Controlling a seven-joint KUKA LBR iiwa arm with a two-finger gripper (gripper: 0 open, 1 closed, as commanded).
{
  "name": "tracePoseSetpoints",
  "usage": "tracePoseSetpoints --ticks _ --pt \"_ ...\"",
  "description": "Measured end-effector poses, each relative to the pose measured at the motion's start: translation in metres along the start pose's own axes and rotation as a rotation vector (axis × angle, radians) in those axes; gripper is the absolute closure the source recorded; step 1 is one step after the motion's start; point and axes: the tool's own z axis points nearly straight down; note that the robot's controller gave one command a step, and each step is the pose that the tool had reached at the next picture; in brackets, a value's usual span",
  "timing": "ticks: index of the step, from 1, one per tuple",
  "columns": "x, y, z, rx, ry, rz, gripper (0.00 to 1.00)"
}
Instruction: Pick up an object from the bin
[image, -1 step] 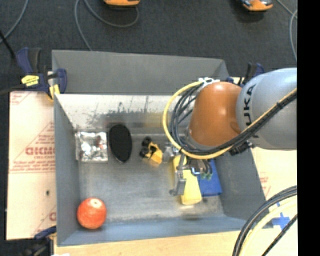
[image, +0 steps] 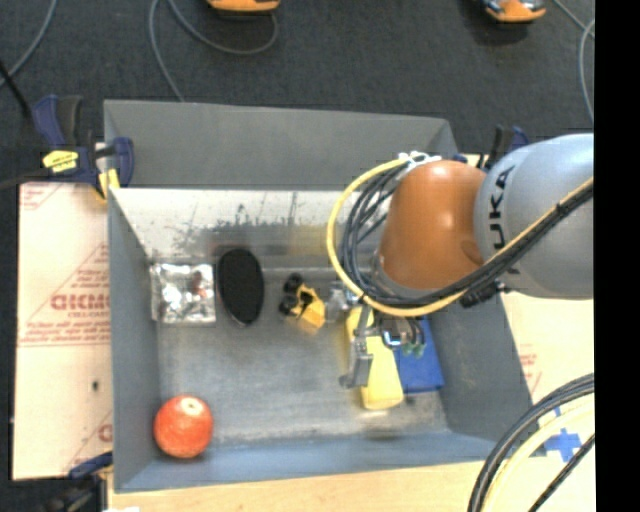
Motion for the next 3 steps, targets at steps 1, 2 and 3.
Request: tracePoseSetpoints --ticks 1,2,3 --pt "-0.009 -0.014 0.008 -0.003 -0.003 0.052 0.0" --pt "-0.011 -0.047 0.027 0.001 0.0 0.096 0.0" --pt "-0.042 -0.057 0.025 0.001 -0.003 -0.003 0.0"
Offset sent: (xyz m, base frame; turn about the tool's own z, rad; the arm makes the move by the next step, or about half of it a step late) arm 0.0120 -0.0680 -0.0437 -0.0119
